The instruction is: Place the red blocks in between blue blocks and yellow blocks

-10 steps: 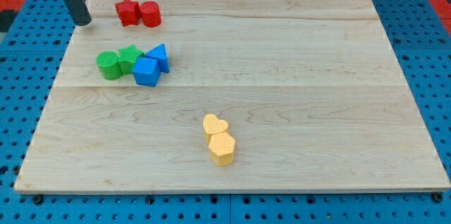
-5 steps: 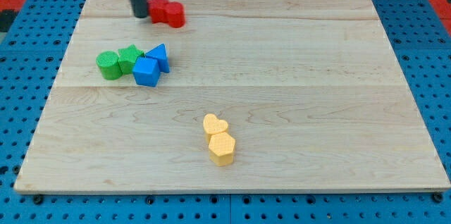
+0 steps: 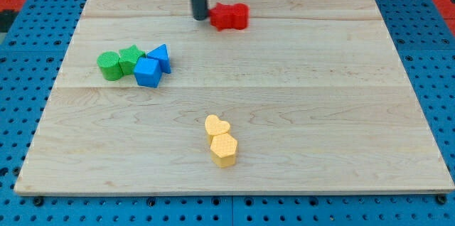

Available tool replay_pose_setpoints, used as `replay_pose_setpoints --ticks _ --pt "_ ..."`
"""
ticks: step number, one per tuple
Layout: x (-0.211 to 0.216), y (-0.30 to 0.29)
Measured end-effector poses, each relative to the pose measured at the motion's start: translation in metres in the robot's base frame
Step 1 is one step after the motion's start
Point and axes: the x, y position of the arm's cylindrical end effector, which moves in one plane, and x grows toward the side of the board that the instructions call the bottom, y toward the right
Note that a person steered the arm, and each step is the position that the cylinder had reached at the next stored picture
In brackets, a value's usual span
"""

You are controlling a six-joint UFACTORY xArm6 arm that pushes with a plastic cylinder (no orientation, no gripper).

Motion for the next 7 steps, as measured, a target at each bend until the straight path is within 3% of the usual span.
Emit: replay_pose_setpoints --ticks 1,3,5,7 --pt "0.026 0.030" --pt "0.031 0.032" --pt "-0.027 -0.002" --pt "-0.071 0.073"
